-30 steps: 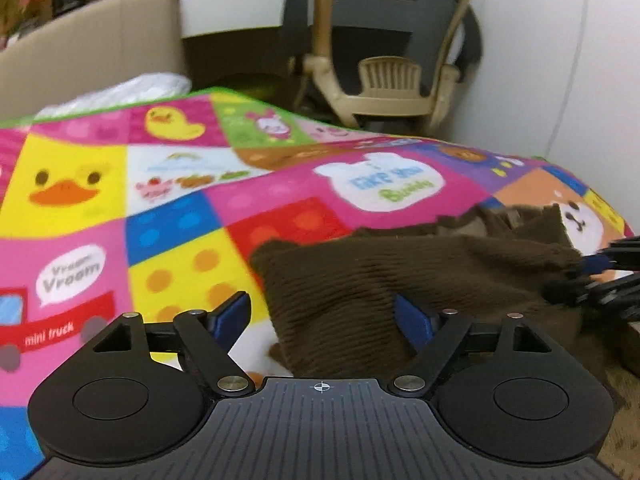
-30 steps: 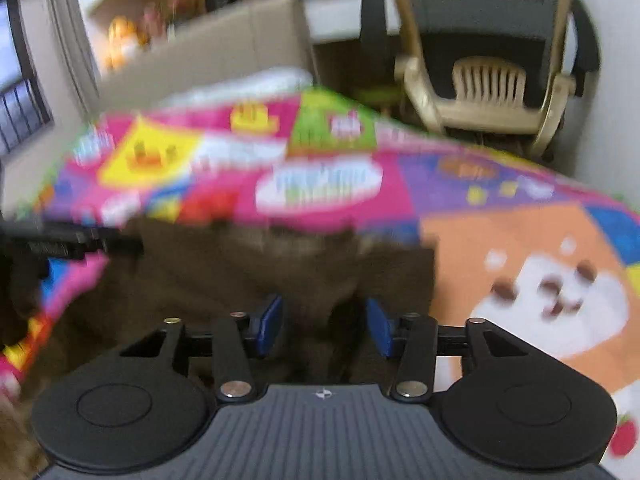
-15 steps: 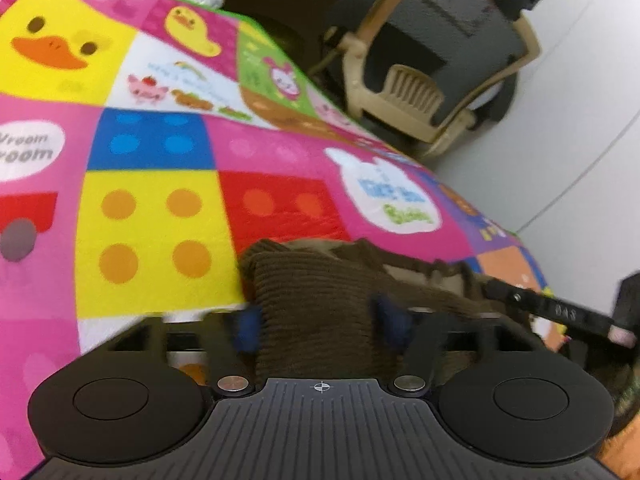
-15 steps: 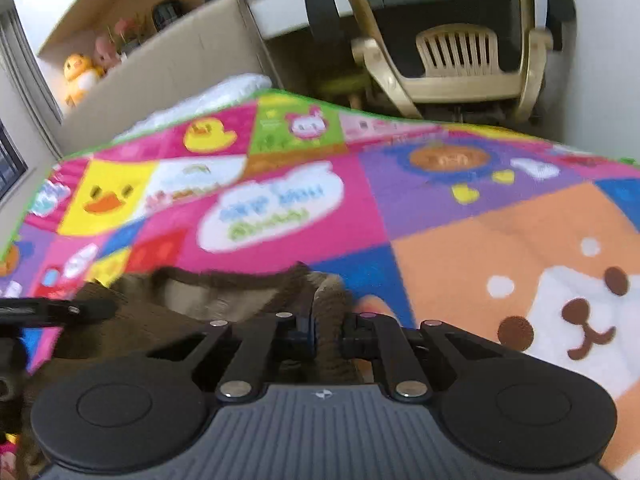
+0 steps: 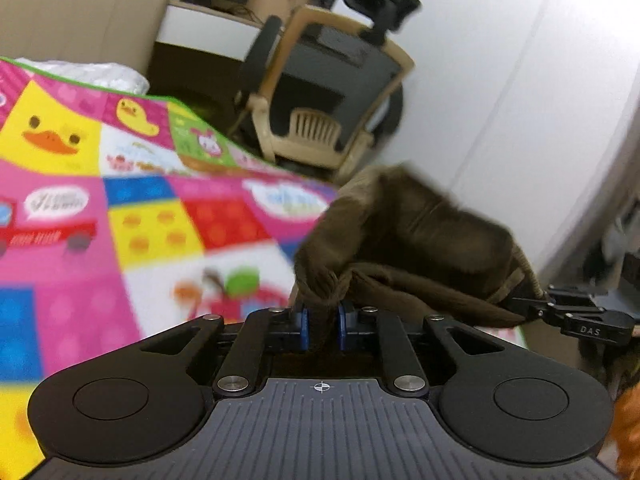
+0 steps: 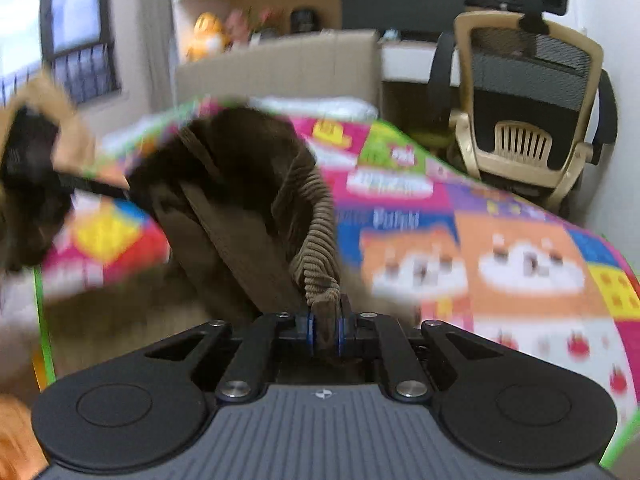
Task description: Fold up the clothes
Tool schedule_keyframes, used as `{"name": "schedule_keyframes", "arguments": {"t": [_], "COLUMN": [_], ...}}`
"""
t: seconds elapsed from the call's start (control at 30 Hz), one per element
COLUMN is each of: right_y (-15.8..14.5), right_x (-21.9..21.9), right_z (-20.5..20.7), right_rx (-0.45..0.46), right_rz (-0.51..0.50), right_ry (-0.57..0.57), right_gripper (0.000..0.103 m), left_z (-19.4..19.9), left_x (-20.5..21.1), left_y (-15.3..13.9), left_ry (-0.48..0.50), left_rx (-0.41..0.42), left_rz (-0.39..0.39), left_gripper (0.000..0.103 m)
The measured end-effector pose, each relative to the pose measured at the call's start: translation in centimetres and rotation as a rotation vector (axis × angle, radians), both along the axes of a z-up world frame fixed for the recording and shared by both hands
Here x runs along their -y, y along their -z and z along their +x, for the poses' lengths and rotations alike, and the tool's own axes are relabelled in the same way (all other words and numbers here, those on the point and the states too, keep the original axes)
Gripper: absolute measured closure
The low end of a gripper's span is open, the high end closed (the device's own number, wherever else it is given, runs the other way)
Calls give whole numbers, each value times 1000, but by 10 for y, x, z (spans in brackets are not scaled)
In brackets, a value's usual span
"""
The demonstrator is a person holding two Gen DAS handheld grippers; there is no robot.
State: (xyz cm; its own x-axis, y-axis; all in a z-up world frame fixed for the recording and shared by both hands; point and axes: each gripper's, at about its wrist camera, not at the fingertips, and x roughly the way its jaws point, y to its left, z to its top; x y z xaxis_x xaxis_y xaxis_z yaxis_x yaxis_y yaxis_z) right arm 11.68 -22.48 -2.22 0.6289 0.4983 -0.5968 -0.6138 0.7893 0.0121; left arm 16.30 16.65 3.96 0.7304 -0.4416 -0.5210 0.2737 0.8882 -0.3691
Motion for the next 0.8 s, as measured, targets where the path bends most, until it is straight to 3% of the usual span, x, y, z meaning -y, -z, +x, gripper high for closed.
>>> {"name": "schedule_keyframes", "arguments": {"t": [0.1,0.2,0.23,0.27,0.33,0.43,0.5,0.57,0.67,0.77,0.8], "right_y": [19,17,12,6,-4,-6,5,19,36,45,46], "right_x": [12,37,46,55,71,83,76,61,40,36,34], "right_z": [-23,-37,-40,-42,-38,-14,4,15,31,48,53], "right_rx": [-44,-88,-90,-88,-105,-206,-297,-352,-392,-418,-417], "right_rz": [-20,54,88,123,225,401,461,452,391,429,439], "right_ry": [-8,-3,6,16,54,125,146,148,169,197,213], "right_gripper": [91,70,59,49,41,37,37,37,37,37,37], "left_z": [-40,-72,-82,-91,-106,-111,-99,-78,-49,-23,-16], "left_x": [-1,-12,-18,-28,-47,-68,-70,-59,-33,-19,-17], "left_y": [18,35,38,38,34,23,23,30,47,64,68], "left_ry": [-1,-35,-51,-58,-68,-87,-96,-87,-57,-62,-61], "left_rx": [-41,-101,-117,-125,-110,-75,-91,-132,-206,-276,-288], "left_rz": [66,79,66,30,-56,-194,-281,-339,-353,-357,-363], "left_gripper": [74,74,67,61,36,18,15,15,15,16,22]}}
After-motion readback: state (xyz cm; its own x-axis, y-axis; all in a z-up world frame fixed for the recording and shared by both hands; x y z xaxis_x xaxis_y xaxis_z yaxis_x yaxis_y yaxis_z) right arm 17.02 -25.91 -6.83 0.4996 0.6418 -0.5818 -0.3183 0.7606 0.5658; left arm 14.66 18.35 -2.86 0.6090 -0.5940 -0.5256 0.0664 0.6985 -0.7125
